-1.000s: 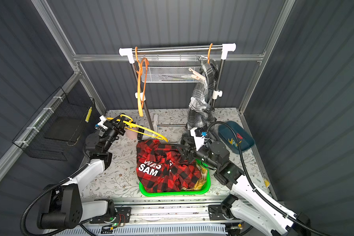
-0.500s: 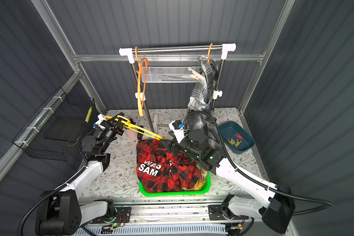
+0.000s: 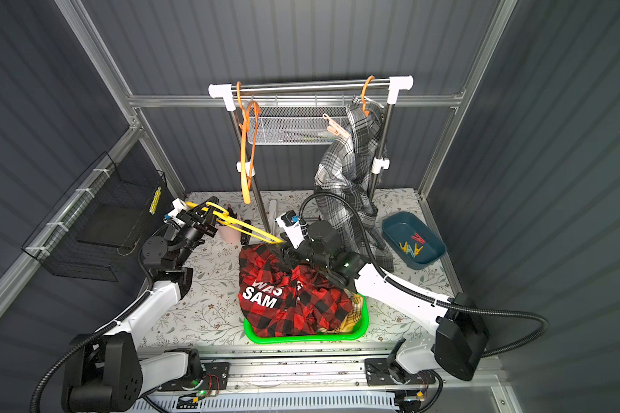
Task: Remove the clothespins securing long-sleeve shirts to the hanger
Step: Place the hanger on the clothesline.
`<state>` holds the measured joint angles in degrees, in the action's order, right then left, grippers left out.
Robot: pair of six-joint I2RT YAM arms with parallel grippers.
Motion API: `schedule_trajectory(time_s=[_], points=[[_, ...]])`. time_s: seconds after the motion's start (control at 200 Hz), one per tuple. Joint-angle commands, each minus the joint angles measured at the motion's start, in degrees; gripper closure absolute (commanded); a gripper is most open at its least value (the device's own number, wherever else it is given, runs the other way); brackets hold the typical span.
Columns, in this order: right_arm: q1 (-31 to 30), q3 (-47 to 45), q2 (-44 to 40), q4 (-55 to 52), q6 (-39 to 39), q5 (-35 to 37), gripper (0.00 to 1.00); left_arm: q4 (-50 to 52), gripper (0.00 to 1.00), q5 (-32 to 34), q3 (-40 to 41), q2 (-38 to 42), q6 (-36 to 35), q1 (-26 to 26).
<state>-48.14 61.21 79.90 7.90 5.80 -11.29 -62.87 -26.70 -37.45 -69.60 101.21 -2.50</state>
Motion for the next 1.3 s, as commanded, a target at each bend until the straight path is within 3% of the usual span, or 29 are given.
schedule_trajectory(time_s=[0.0, 0.06, 0.19, 0.275, 0.335, 0.375, 0.405, 0.44, 0.59, 0.69, 0.926, 1.131, 1.296], points=[[-1.2, 2.1, 0.3, 0.8, -1.0, 0.9, 0.48, -2.0, 1.0, -1.2, -1.9, 0.8, 0.7, 0.5], [-1.7, 2.4, 0.1, 0.4, -1.2, 2.4, 0.54, -2.4, 1.0, -1.3, -1.9, 0.6, 1.3, 0.5], [-3.1, 3.1, -1.0, -2.4, -1.5, 6.0, 0.8, -5.2, 1.0, -1.6, -2.3, -0.6, 2.8, 0.5], [-3.7, 2.4, -3.0, -3.5, -1.2, 7.8, 0.92, -6.9, 1.0, -2.1, -2.9, -1.4, 3.4, 0.5], [-4.0, 1.8, -4.7, -4.5, -0.5, 8.8, 0.97, -7.6, 0.94, -2.5, -3.3, -1.8, 3.4, 0.5], [-4.0, 1.4, -6.0, -5.6, 0.0, 9.2, 1.0, -7.7, 0.81, -3.0, -3.5, -1.9, 3.0, 0.5], [-4.1, 1.0, -7.2, -6.5, 0.4, 9.5, 1.0, -7.8, 0.67, -3.2, -3.7, -1.9, 2.7, 0.5], [-4.1, 0.5, -8.6, -7.8, 1.0, 10.0, 1.0, -7.7, 0.58, -3.5, -3.8, -1.7, 2.1, 0.5], [-4.2, -2.3, -16.5, -15.8, 3.5, 12.4, 1.0, -4.1, 0.34, -4.9, -4.6, 0.0, -2.2, 0.5], [-4.4, -4.8, -22.3, -20.6, 4.9, 13.7, 1.0, -0.3, 0.24, -4.5, -4.2, 2.0, -5.8, 0.5], [-4.8, -9.3, -33.2, -29.5, 6.1, 15.1, 1.0, 1.9, 0.16, -2.6, -2.6, 3.0, -8.7, 0.7], [-4.9, -8.6, -36.9, -38.8, 7.8, 18.3, 1.0, 0.5, 0.1, -1.4, -1.5, 2.9, -9.3, 1.2], [-7.3, -1.1, -35.4, -46.3, 11.2, 27.9, 1.0, 9.2, 0.09, -1.1, -2.3, 6.9, -15.8, 1.9]])
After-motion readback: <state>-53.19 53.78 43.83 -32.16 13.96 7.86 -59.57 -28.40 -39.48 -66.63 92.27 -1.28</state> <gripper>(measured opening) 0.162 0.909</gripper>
